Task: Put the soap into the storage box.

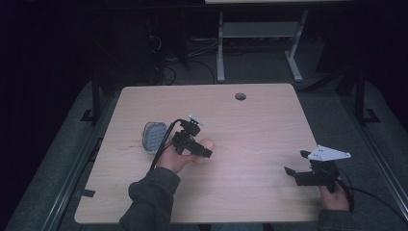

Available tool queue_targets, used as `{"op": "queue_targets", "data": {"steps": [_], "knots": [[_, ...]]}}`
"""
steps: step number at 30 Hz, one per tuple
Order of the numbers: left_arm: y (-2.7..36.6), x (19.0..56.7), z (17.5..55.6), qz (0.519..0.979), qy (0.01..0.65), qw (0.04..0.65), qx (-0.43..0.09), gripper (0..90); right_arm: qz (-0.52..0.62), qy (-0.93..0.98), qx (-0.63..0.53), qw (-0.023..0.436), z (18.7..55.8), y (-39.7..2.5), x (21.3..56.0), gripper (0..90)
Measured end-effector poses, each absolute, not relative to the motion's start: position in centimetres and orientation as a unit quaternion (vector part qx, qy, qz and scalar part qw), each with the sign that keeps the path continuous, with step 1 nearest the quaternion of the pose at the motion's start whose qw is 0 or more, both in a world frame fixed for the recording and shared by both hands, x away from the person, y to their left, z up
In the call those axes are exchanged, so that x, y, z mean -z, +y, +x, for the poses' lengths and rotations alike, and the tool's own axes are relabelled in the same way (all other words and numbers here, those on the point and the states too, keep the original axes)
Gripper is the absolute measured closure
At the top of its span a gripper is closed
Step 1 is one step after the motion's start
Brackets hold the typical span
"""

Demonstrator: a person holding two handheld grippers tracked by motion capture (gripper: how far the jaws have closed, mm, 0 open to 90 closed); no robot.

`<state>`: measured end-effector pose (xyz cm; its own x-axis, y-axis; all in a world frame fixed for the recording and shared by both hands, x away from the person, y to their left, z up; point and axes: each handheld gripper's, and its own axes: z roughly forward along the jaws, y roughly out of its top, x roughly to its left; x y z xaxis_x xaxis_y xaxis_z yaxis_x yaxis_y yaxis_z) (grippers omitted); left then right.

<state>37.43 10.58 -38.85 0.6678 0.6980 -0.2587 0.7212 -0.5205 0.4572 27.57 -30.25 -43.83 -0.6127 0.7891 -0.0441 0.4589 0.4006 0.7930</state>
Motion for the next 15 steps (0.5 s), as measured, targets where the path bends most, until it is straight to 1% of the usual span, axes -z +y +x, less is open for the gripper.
{"op": "queue_targets", "data": {"steps": [8,9,15], "knots": [[11.7,38.3,37.3,0.859,0.419,0.29,0.034,32.2,0.387,0.807,-0.391,0.213,27.5,-30.3,43.8,14.0],[12.0,38.2,37.4,0.856,0.421,0.298,0.044,32.3,0.386,0.808,-0.392,0.213,27.5,-30.3,43.8,14.0],[12.6,37.9,37.5,0.856,0.422,0.297,0.043,32.2,0.389,0.807,-0.391,0.211,27.5,-30.4,43.8,14.0]]}}
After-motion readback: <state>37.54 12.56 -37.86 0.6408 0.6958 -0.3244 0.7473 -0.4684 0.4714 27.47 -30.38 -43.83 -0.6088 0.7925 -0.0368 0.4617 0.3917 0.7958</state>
